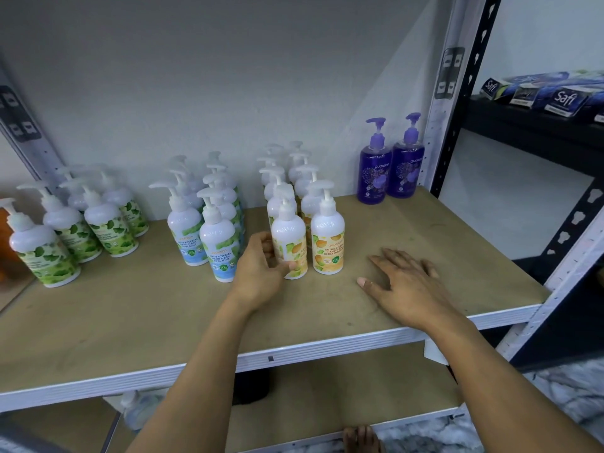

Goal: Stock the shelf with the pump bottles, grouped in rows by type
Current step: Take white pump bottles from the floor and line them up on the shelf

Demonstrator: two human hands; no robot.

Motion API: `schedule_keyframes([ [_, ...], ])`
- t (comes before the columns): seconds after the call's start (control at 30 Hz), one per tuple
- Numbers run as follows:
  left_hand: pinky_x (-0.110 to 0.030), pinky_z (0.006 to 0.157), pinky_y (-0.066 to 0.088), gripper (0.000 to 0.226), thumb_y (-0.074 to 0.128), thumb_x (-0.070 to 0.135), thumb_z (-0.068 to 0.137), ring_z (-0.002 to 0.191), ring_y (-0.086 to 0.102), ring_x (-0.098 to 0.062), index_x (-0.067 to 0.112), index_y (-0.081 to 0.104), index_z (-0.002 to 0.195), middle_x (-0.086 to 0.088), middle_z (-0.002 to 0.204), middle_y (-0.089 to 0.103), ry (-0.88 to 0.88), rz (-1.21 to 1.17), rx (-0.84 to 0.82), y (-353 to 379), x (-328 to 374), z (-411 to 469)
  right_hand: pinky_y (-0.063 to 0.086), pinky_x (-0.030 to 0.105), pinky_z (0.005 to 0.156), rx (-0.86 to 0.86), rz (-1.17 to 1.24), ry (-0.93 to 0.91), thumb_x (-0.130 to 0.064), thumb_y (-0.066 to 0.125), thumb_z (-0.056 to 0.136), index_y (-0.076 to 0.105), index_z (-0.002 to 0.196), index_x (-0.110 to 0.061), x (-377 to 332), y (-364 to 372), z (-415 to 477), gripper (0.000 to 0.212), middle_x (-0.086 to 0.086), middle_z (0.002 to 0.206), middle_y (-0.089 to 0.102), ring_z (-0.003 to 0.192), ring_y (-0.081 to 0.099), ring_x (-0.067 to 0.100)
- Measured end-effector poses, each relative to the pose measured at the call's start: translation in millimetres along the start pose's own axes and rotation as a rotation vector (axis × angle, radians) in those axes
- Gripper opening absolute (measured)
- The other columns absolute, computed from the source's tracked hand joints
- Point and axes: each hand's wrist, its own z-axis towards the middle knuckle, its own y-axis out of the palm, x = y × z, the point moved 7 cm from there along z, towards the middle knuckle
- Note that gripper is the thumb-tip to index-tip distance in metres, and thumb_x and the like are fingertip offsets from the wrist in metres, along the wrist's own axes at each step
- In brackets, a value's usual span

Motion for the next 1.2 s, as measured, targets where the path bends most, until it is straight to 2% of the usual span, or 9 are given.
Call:
schedule_keyframes([
  [0.1,-0.026,0.102,0.048,0.060,0.072,0.000,0.088,0.123,0.059,-0.015,0.010,0.045,0.141,-0.001,0.133,0.061,-0.006,-0.050,-0.113,-4,-5,3,0.005,0.047,0.123,-0.002,-0.002,0.000,-0.076,0.024,0.091,0.027,0.155,-0.038,0,1,0,0.075,-0.009,0.166,0.015,0.153,0.007,0.010],
  [0.2,-0.015,0.096,0.047,0.063,0.066,-0.006,0.091,0.125,0.055,-0.010,0.010,0.040,0.146,0.002,0.136,0.058,0.021,-0.076,-0.164,-4,-5,-2,0.005,0.047,0.123,0.001,-0.005,0.003,-0.077,0.024,0.090,0.028,0.155,-0.038,0,1,1,0.075,-0.010,0.166,0.016,0.153,0.007,0.011],
  [0.27,-0.016,0.096,0.047,0.070,0.072,-0.001,0.088,0.125,0.055,-0.009,0.013,0.037,0.147,0.006,0.136,0.056,0.016,-0.104,-0.172,-1,-6,-5,0.005,0.047,0.123,-0.001,-0.007,0.005,-0.076,0.024,0.091,0.027,0.155,-0.038,0,1,1,0.075,-0.010,0.166,0.015,0.153,0.007,0.011],
  [0.4,-0.027,0.096,0.051,0.078,0.087,0.032,0.077,0.115,0.059,-0.009,0.018,0.042,0.140,0.007,0.128,0.058,0.012,-0.013,0.018,0,-6,-7,0.005,0.046,0.123,0.001,-0.008,0.007,-0.076,0.025,0.091,0.028,0.155,-0.038,0,0,1,0.074,-0.010,0.166,0.015,0.153,0.007,0.010],
  [0.5,-0.032,0.092,0.054,0.075,0.089,0.042,0.071,0.109,0.058,-0.012,0.021,0.045,0.129,0.004,0.124,0.055,0.036,0.073,0.150,2,-6,-10,0.005,0.046,0.123,0.000,-0.008,0.010,-0.076,0.025,0.091,0.028,0.155,-0.038,0,1,1,0.074,-0.010,0.166,0.015,0.153,0.007,0.010],
  [0.63,-0.032,0.090,0.055,0.070,0.089,0.038,0.072,0.106,0.059,-0.012,0.020,0.049,0.126,0.003,0.122,0.057,0.041,0.088,0.184,2,-7,-9,0.005,0.046,0.123,0.000,-0.008,0.006,-0.077,0.023,0.090,0.028,0.155,-0.038,0,1,1,0.076,-0.010,0.166,0.015,0.153,0.007,0.010],
  [0.77,-0.020,0.085,0.050,0.063,0.087,0.029,0.076,0.103,0.061,-0.007,0.019,0.053,0.128,0.003,0.121,0.062,0.034,0.052,0.144,-1,-8,-7,0.006,0.047,0.123,0.003,-0.005,0.003,-0.076,0.024,0.091,0.028,0.155,-0.038,1,1,1,0.075,-0.009,0.166,0.016,0.153,0.007,0.011],
  [0.87,-0.019,0.087,0.048,0.061,0.085,0.022,0.080,0.107,0.061,-0.008,0.017,0.053,0.132,0.002,0.125,0.063,0.026,0.025,0.113,-2,-9,-7,0.006,0.047,0.123,0.003,-0.005,0.006,-0.076,0.024,0.091,0.028,0.155,-0.038,1,2,1,0.074,-0.010,0.166,0.016,0.153,0.007,0.010],
  [1.2,-0.008,0.080,0.040,0.060,0.082,0.019,0.082,0.107,0.056,-0.006,0.016,0.051,0.134,0.007,0.123,0.058,0.036,0.022,0.104,2,-5,-11,0.006,0.047,0.123,0.000,-0.012,0.006,-0.076,0.024,0.092,0.028,0.155,-0.038,0,1,2,0.074,-0.009,0.166,0.016,0.153,0.007,0.010],
])
